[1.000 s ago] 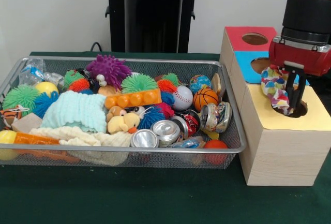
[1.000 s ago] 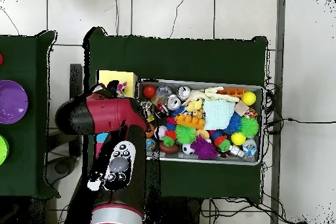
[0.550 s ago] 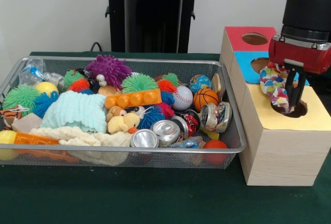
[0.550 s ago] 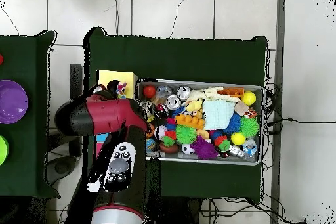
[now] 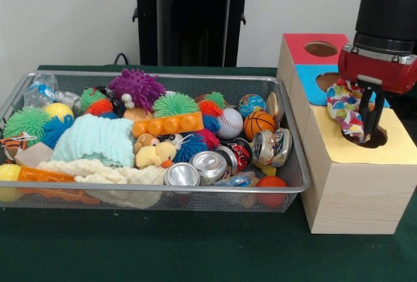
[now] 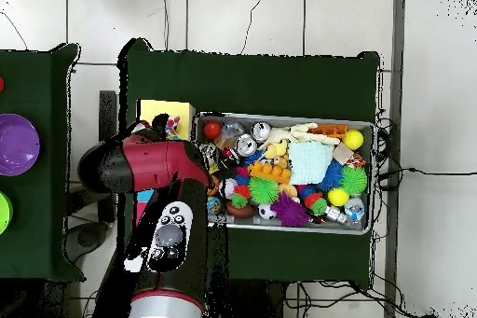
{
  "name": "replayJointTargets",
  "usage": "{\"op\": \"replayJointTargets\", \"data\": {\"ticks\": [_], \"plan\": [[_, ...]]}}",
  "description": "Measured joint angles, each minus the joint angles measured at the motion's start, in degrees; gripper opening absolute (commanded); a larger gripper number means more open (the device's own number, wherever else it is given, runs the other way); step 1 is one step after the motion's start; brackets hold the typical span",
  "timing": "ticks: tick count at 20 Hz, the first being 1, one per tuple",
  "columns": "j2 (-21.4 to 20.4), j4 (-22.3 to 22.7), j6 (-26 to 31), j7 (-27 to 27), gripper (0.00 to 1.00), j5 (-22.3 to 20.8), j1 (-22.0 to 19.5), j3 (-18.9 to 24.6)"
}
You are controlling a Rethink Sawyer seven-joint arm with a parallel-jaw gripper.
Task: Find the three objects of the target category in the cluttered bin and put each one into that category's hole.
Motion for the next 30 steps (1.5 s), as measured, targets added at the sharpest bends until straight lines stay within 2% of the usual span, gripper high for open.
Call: {"op": "replayJointTargets", "data": {"ticks": [16, 30], "plan": [[2.0, -1.3, 0.0, 0.0, 0.00, 2.0, 0.6, 0.3], [2.1, -1.5, 0.0, 0.0, 0.00, 2.0, 0.9, 0.0]]}}
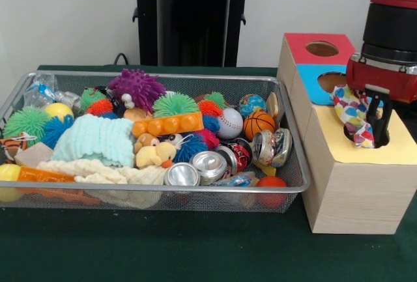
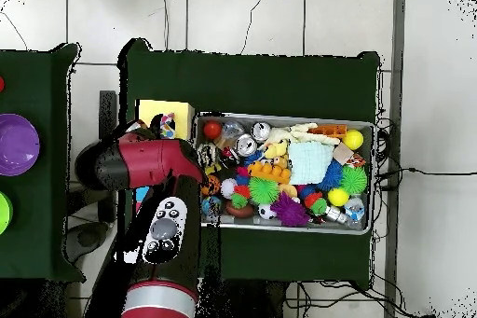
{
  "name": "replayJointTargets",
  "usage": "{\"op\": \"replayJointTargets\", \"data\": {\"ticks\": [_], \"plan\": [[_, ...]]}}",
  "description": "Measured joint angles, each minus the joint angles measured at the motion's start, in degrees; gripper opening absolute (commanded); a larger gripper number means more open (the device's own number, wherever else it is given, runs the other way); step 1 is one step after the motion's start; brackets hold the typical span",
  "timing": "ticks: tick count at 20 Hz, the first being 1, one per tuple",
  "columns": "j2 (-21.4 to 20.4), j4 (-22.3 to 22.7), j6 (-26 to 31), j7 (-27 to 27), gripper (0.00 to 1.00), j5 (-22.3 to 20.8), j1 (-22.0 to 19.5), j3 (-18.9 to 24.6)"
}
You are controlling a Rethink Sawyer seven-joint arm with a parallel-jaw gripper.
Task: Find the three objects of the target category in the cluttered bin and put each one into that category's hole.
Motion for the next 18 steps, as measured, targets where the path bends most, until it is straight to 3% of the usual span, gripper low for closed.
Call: {"op": "replayJointTargets", "data": {"ticks": [18], "plan": [[-0.3, -0.3, 1.4, 0.0, 0.00, 0.0, 0.1, -0.2]]}}
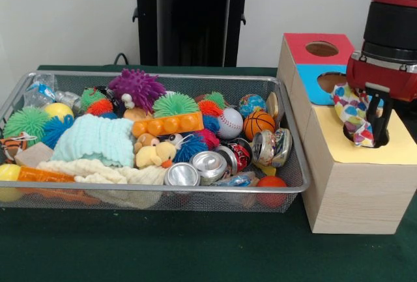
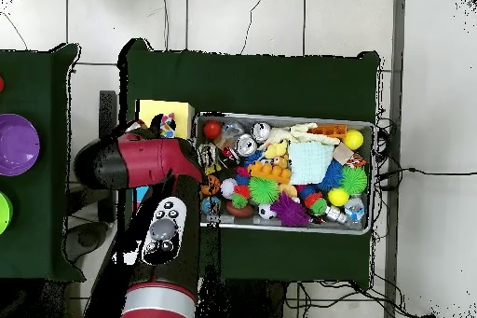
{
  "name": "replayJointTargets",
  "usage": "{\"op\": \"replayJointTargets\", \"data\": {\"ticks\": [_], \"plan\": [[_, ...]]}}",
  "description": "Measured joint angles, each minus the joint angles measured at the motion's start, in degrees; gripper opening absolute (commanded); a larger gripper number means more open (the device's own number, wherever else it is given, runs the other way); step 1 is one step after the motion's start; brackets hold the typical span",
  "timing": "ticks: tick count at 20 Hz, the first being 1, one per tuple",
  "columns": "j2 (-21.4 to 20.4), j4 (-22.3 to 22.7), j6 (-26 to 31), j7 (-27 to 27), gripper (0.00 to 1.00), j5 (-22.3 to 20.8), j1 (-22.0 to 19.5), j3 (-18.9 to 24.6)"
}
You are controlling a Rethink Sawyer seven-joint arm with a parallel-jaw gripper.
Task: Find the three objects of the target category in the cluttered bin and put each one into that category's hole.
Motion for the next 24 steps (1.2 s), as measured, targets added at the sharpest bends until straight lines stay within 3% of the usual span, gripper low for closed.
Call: {"op": "replayJointTargets", "data": {"ticks": [13, 24], "plan": [[-6.2, 0.0, 11.4, 0.0, 0.00, 0.0, 0.9, -0.1], [-7.7, 0.0, 12.8, 0.0, 0.00, 0.1, 1.7, -0.1]]}}
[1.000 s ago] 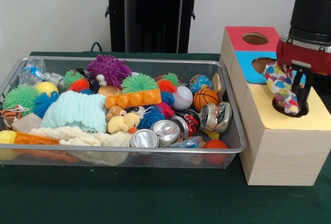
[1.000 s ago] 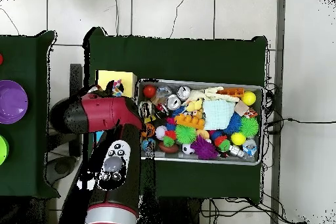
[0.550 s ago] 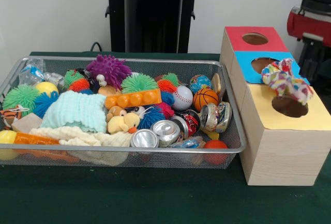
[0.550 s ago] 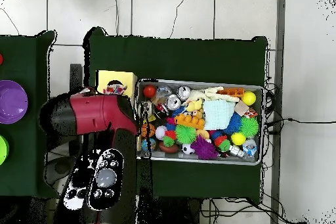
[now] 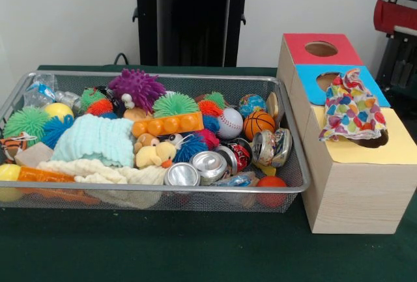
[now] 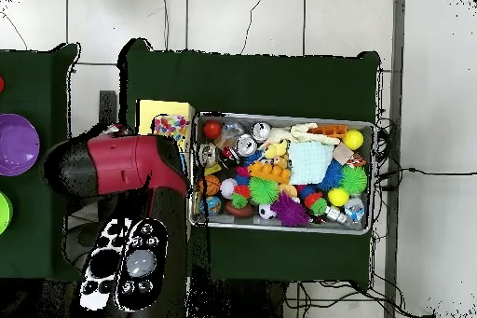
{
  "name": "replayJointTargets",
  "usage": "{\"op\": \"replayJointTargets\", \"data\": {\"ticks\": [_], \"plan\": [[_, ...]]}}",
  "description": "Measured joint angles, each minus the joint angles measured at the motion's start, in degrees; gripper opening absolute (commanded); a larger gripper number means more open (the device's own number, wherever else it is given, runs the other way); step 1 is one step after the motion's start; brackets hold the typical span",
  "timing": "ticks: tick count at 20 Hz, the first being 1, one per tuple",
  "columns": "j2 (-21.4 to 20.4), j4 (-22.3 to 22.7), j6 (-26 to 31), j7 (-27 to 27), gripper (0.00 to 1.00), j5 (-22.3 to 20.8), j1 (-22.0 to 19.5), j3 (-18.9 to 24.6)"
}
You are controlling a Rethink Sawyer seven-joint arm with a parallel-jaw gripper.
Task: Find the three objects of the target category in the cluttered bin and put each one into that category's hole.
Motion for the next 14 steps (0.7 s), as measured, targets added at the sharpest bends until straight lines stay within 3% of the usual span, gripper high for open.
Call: {"op": "replayJointTargets", "data": {"ticks": [14], "plan": [[0.3, 0.2, 0.0, 0.0, 0.00, 0.0, -0.2, 0.0]]}}
